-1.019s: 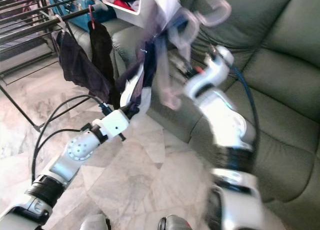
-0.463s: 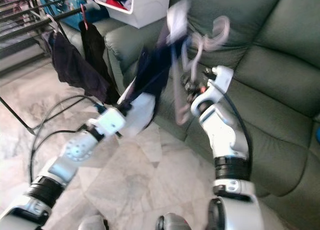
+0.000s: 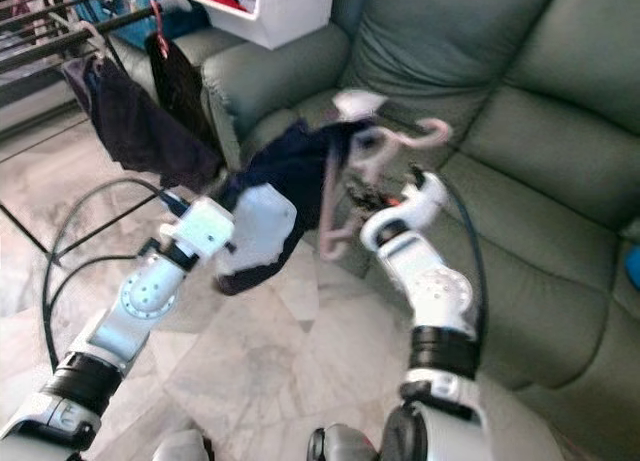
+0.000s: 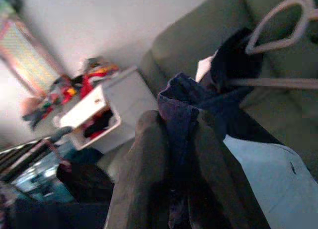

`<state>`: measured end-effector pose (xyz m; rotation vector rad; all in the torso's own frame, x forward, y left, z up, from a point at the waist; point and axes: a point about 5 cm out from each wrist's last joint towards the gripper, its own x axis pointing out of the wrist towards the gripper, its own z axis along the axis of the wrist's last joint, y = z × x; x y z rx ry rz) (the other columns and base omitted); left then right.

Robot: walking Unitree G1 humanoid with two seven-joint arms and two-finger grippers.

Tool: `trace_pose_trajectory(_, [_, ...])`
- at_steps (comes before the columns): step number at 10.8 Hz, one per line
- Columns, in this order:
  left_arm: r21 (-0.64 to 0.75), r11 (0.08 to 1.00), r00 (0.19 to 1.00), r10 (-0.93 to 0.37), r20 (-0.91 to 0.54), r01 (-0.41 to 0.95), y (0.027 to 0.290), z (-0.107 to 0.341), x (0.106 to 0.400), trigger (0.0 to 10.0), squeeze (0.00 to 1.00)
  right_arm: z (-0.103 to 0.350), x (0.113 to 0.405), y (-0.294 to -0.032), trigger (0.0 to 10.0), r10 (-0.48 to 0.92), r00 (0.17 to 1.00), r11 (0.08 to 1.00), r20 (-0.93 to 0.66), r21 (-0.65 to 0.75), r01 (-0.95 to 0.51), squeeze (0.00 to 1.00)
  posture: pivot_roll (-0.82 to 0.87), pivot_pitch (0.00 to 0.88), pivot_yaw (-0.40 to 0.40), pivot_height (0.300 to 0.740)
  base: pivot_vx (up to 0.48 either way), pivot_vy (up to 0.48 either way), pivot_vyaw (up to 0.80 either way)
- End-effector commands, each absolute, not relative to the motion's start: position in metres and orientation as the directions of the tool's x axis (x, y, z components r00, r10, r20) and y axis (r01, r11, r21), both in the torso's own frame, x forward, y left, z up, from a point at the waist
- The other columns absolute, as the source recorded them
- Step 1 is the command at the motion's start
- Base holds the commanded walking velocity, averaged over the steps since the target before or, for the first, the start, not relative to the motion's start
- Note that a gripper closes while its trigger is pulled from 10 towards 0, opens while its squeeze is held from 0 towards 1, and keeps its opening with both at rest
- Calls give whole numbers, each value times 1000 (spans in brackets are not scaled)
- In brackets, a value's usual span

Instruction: Hang hanger

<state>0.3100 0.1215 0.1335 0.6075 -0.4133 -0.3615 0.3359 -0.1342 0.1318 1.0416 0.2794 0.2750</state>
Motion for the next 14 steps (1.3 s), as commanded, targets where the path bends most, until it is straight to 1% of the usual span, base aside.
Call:
trace_pose_trajectory(1, [593,791,835,-422,352,150,123,151,311,10000,0,123,338,-153,10000,247,958,551,-148,834,-13,0,-75,58,-88,740,0,0,0])
trace_pose_trajectory(2, [579,793,834,-440,333,187,123,146,307,10000,0,121,342,-189,10000,98,985,736,-139,677,22,0,-71,57,-86,740,0,0,0])
trace_pose_trajectory(3, [573,777,829,-485,279,262,117,133,301,10000,94,141,346,-201,10000,93,995,893,-37,445,-66,0,-74,55,-81,740,0,0,0])
trace_pose_trajectory(4, [564,769,821,-510,255,302,112,127,298,10000,82,153,347,-199,10000,127,992,921,17,368,-124,0,-74,51,-79,740,0,0,0])
trace_pose_trajectory(5, [550,749,804,-555,215,370,102,120,296,10000,86,165,348,-191,10000,175,981,942,79,275,-190,0,-71,48,-80,740,0,0,0])
trace_pose_trajectory(6, [541,732,789,-585,189,414,96,117,295,10000,188,168,348,-184,10000,205,972,949,111,221,-226,0,-70,45,-80,740,0,0,0])
trace_pose_trajectory(7, [534,716,771,-613,173,450,90,115,294,10000,839,168,346,-176,10000,239,962,951,133,166,-260,0,-69,44,-79,740,0,0,0])
trace_pose_trajectory(8, [495,698,746,-651,138,518,83,110,291,10000,1000,168,341,-163,10000,284,945,948,162,96,-302,0,-72,44,-76,740,0,0,0])
trace_pose_trajectory(10, [494,665,712,-692,123,561,78,108,288,10000,1000,168,334,-151,10000,329,925,940,190,28,-340,0,-78,46,-70,740,0,0,0])
trace_pose_trajectory(12, [491,649,696,-709,112,581,77,108,287,10000,1000,163,329,-147,10000,357,915,933,186,-14,-361,0,-78,46,-70,740,0,0,0])
trace_pose_trajectory(14, [482,640,686,-720,103,599,77,106,283,10000,1000,162,327,-144,10000,399,897,917,190,-101,-386,0,-74,48,-74,740,0,0,0])
